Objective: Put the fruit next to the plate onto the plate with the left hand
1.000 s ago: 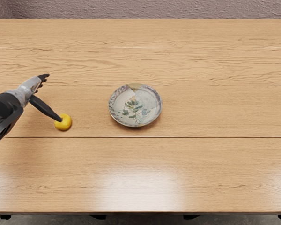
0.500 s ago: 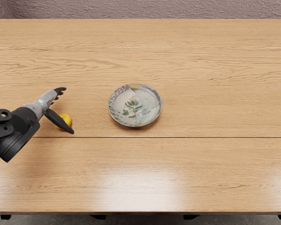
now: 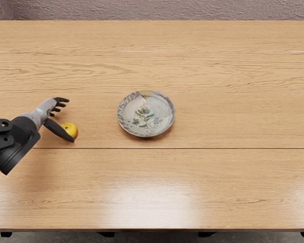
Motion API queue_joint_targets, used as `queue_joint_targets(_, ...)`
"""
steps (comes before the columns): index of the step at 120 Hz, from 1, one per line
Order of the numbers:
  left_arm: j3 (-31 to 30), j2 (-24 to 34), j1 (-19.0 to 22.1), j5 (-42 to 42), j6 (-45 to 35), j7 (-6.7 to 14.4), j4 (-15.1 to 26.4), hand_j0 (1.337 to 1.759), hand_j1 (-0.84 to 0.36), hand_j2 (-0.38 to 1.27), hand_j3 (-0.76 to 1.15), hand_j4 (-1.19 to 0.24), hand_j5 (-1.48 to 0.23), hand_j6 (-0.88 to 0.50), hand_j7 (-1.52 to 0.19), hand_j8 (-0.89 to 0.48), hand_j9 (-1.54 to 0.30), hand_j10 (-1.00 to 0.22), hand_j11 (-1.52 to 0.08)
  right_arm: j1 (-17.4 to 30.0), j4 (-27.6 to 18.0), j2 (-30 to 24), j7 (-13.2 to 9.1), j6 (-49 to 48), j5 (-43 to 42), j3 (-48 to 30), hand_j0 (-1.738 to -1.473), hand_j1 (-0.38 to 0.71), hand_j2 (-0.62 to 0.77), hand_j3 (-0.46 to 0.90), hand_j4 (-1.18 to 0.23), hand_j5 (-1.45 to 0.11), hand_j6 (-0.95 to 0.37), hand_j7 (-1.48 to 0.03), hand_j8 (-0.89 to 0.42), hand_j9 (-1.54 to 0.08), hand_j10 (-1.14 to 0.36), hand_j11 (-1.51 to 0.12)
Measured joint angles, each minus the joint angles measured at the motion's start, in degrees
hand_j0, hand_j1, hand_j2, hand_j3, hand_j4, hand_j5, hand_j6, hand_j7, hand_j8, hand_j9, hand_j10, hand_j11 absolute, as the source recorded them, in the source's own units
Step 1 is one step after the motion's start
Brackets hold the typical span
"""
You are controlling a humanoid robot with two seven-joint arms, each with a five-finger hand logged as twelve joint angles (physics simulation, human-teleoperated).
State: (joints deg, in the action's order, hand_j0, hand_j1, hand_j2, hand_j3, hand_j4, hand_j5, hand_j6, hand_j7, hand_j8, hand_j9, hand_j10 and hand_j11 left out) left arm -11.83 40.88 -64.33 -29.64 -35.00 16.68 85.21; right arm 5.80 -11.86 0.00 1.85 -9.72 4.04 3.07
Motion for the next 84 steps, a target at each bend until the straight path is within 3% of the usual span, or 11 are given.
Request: queue_joint_targets(84, -0.07, -1.77, -1.32, 1.19, 0.0, 0.08, -4.27, 1.658, 0.05, 0.08, 0.0, -0.26, -0.34, -0.26, -0.34, -0.26, -0.34, -0.26, -0.34, 0.0, 0.0, 0.0, 0.0, 0.0, 0.0, 0.0, -1.658, -0.34, 0.0, 0.0, -0.01, -0.01, -0.01, -0.01, -0.01, -0.01, -0.01, -0.01)
